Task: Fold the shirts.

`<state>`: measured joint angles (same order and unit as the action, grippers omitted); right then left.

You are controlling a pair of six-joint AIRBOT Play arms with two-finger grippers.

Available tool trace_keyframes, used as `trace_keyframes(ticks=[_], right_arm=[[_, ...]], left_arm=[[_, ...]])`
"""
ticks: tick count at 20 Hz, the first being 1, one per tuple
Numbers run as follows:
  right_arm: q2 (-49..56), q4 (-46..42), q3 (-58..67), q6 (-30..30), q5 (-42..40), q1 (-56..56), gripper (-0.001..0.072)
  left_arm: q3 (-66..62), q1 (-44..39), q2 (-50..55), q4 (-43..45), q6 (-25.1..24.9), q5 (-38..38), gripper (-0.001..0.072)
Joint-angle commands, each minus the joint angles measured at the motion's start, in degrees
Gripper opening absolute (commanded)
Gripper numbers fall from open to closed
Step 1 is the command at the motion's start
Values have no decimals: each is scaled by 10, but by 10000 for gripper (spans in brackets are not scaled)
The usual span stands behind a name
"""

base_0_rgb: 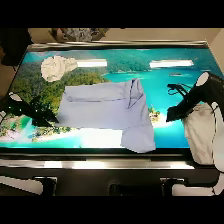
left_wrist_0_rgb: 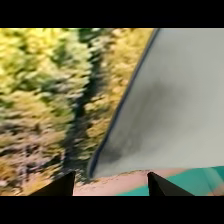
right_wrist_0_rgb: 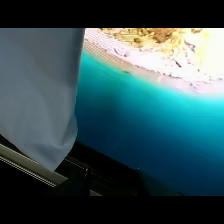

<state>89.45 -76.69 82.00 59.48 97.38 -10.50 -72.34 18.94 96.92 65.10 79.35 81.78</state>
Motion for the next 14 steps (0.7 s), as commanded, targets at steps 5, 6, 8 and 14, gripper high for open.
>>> trace_keyframes(ticks=[5,6,8,14], right_arm=[[-9,13,-41,-3,-34,-3,424],[-9,25,-53,-4,-44,-3,481],[-9,87,-94,-19,-76,-3,544],[-8,188,-226,-30,-259,5,579]], left_arm=[[34,-7,0,-41,-14,-73,229],[34,-7,0,-41,-14,-75,122],[34,-7,0,-41,-14,-74,29],[34,-8,-21,-41,-15,-69,29]])
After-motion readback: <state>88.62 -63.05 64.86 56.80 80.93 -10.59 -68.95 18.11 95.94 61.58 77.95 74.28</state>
